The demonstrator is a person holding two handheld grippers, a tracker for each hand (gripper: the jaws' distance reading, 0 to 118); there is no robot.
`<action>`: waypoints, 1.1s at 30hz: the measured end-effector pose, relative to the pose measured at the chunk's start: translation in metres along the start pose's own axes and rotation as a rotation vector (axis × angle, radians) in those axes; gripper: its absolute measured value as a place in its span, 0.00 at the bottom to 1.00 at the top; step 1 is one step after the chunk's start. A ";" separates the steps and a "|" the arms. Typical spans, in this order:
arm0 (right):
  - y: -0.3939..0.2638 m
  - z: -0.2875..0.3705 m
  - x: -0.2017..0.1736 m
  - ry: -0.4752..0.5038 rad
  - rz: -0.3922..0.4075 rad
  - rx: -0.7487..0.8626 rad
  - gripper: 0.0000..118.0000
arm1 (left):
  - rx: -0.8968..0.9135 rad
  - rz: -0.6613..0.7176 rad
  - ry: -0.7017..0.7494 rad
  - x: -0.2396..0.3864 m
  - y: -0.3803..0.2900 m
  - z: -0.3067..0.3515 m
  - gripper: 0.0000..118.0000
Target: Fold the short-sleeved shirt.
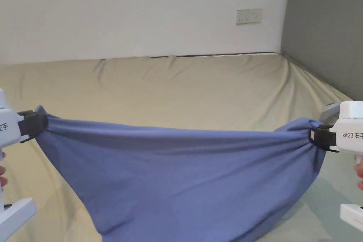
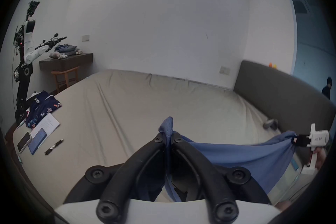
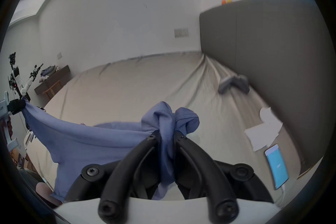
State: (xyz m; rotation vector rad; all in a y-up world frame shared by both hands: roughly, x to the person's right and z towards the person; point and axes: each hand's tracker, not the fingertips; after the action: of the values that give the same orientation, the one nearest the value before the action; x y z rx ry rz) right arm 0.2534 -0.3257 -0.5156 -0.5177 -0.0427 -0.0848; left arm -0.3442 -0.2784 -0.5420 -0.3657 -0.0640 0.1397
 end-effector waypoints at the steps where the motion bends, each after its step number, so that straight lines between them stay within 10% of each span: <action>1: 0.010 0.012 0.001 -0.008 0.001 0.037 0.10 | 0.015 0.009 0.004 -0.004 0.010 0.010 0.01; 12: 0.094 0.095 -0.018 -0.065 0.079 0.251 0.04 | 0.144 -0.027 0.054 -0.006 0.082 0.059 0.01; 33: 0.250 -0.032 -0.065 -0.162 0.197 0.452 0.04 | 0.291 -0.212 0.273 0.031 0.215 -0.088 0.01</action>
State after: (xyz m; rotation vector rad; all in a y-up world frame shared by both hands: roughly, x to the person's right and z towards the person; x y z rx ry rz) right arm 0.2124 -0.1205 -0.6709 -0.0745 -0.1646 0.1583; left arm -0.3323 -0.1061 -0.7002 -0.0835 0.1853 -0.1106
